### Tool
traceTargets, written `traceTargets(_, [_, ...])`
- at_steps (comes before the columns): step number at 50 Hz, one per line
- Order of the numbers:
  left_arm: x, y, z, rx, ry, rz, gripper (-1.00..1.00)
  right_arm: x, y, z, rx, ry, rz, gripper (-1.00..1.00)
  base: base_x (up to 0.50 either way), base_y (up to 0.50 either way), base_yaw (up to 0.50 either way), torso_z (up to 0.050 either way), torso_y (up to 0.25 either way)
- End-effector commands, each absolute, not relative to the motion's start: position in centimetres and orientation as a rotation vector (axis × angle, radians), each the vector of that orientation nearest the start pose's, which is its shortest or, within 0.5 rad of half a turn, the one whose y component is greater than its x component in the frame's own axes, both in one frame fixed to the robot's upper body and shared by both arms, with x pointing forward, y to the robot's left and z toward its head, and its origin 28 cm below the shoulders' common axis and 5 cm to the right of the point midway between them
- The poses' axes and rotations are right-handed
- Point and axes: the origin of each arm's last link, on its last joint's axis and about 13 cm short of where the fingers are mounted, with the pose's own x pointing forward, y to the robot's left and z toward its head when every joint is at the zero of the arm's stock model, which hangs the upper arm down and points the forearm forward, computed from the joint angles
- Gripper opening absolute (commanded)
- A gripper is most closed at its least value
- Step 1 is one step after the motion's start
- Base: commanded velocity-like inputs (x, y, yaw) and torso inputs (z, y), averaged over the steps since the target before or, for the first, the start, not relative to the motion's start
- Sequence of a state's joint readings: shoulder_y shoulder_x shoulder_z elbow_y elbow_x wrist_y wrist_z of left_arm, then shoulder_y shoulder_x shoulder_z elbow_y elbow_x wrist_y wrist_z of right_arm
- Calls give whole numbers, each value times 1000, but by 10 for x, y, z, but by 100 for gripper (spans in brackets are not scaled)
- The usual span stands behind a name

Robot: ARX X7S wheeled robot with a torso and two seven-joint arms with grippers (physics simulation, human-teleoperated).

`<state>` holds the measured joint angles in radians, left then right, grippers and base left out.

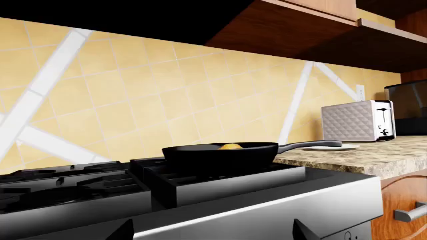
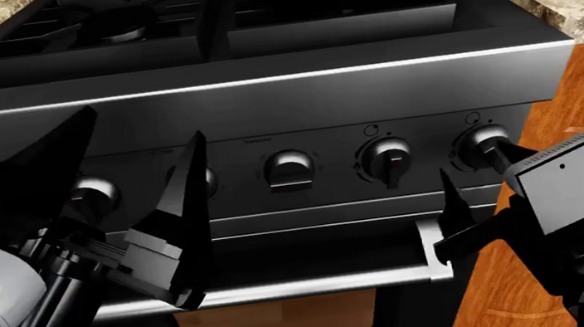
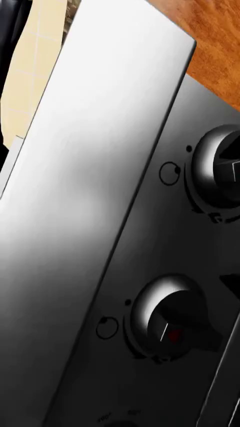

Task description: Pick the croissant and place it on the pan. Then turn on the stove to warm the croissant.

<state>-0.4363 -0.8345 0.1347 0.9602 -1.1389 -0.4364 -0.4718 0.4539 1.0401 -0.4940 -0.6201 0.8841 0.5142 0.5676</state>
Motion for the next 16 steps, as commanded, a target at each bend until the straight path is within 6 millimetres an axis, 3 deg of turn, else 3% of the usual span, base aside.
traceTargets(1, [166, 230, 240, -43, -417, -472, 100, 201, -166, 181, -341, -28, 162, 100, 0, 0, 0, 0, 0])
traceTargets(14, [167, 231, 239, -44, -416, -471, 100, 191, -166, 189, -352, -68, 126, 100, 0, 0, 0, 0, 0])
traceTargets(16, [166, 232, 240, -48, -425, -458, 100, 182, -165, 200, -350, -124, 129, 100, 0, 0, 0, 0, 0])
